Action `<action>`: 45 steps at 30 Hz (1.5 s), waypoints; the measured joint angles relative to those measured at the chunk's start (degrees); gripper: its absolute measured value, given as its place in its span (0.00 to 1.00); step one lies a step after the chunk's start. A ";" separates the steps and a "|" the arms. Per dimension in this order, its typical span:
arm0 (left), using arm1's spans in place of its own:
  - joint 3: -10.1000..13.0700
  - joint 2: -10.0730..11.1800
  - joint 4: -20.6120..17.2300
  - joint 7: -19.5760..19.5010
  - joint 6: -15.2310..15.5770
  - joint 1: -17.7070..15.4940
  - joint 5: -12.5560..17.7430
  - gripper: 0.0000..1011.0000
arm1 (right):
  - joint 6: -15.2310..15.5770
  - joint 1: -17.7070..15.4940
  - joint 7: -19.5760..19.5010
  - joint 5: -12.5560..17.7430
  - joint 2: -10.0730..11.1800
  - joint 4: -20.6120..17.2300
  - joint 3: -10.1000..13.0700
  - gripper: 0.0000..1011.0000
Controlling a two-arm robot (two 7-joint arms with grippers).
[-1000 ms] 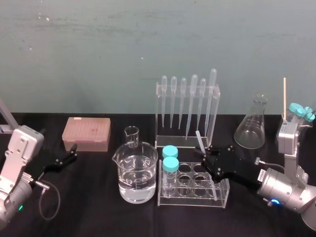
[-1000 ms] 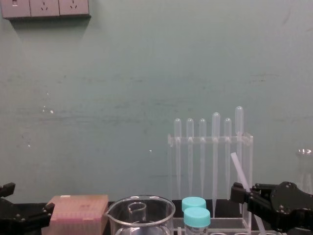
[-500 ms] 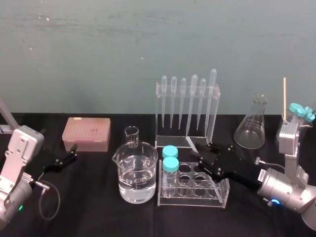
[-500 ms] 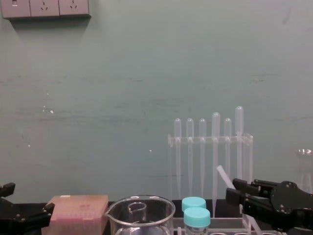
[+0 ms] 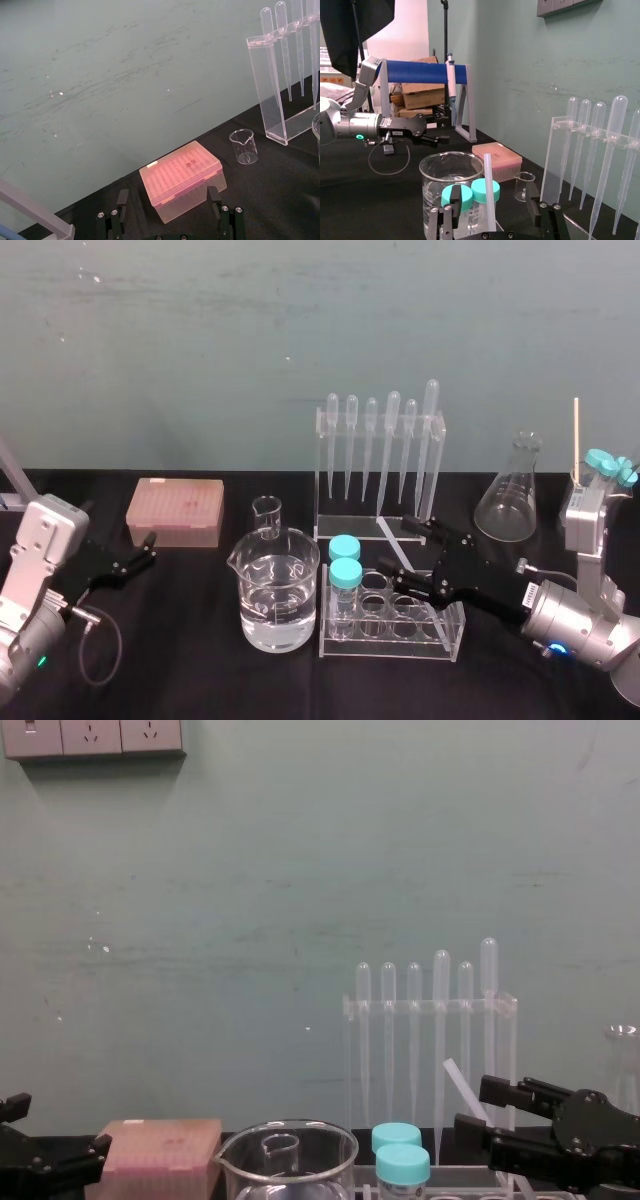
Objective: Pick up the stirring rod with one hand, then place it down.
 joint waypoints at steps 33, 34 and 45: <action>0.00 0.00 0.00 0.00 0.00 0.00 0.00 0.99 | 4.77 -8.30 -25.94 -7.26 0.15 -10.05 11.50 0.99; 0.00 0.00 0.00 0.00 0.00 0.00 0.00 0.99 | 5.99 -8.51 -26.27 -7.42 0.28 -10.09 11.50 0.99; 0.00 0.00 0.00 0.00 0.00 0.00 0.00 0.99 | 10.22 -8.79 -26.75 -7.87 0.52 -9.94 11.21 0.99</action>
